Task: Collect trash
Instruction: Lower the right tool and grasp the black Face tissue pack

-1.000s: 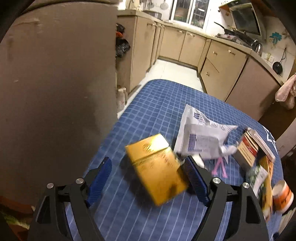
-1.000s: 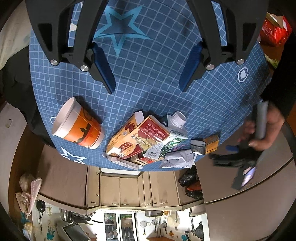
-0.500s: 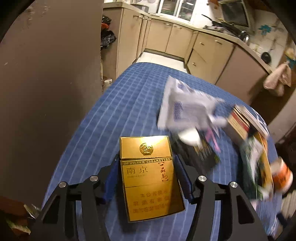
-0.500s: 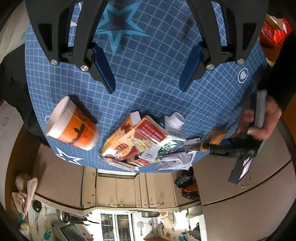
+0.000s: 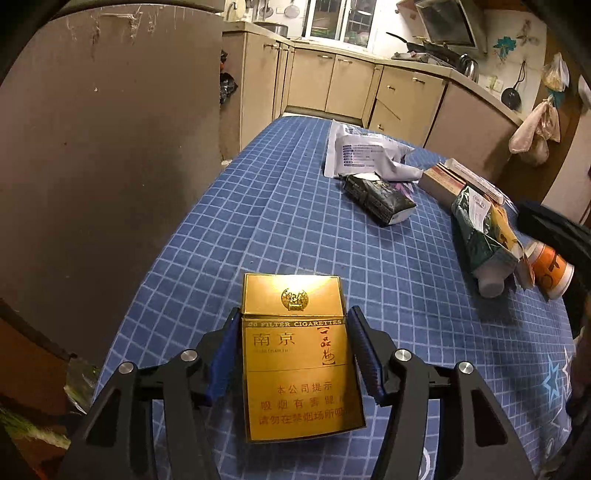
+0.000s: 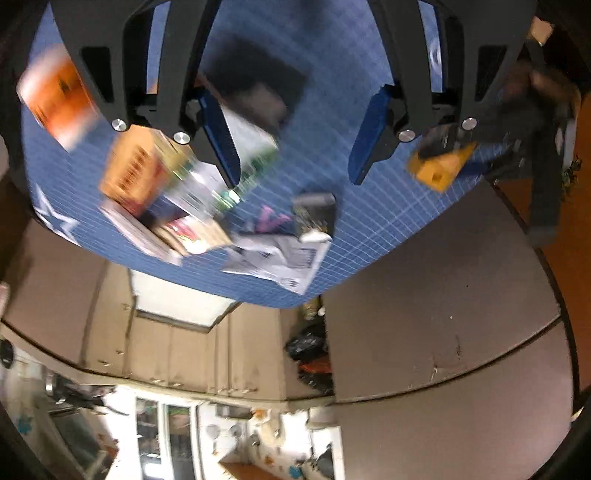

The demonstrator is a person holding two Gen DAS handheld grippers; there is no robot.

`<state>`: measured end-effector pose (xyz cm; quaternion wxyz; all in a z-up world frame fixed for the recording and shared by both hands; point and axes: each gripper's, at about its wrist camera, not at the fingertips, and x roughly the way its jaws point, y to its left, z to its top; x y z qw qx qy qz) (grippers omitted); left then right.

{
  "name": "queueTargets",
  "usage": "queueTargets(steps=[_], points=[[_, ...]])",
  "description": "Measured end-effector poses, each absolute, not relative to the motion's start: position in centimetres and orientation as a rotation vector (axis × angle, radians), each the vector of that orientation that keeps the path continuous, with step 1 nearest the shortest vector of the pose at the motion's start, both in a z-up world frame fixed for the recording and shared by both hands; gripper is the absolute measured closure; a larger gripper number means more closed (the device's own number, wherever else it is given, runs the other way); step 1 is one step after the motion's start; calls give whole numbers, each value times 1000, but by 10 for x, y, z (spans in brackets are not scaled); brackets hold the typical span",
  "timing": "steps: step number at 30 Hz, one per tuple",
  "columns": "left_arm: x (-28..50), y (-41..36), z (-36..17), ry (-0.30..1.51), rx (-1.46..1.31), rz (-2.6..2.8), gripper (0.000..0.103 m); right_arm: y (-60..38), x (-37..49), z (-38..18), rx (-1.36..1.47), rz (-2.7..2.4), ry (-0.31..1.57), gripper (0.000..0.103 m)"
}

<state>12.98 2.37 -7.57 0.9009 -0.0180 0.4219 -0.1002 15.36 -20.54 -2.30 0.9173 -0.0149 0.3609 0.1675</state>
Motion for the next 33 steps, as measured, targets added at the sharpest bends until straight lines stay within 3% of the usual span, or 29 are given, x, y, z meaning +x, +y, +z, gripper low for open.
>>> queueTargets(steps=[3, 5, 11, 14, 16, 17, 33], points=[[130, 29, -76, 874, -59, -214, 43, -181, 185, -34, -77, 357, 793, 43], [129, 29, -76, 869, -57, -214, 43, -169, 205, -46, -93, 369, 840, 35], [126, 21, -82, 840, 1, -199, 43, -149, 241, -67, -126, 380, 904, 35], [125, 20, -84, 830, 11, -196, 43, -144, 246, -82, -158, 352, 961, 46], [124, 20, -85, 826, 11, -195, 43, -147, 241, -83, -154, 352, 936, 48], [124, 20, -85, 825, 9, -195, 43, -149, 239, -81, -144, 347, 926, 60], [100, 9, -65, 792, 36, -205, 45, -187, 115, -27, -33, 348, 765, 64]])
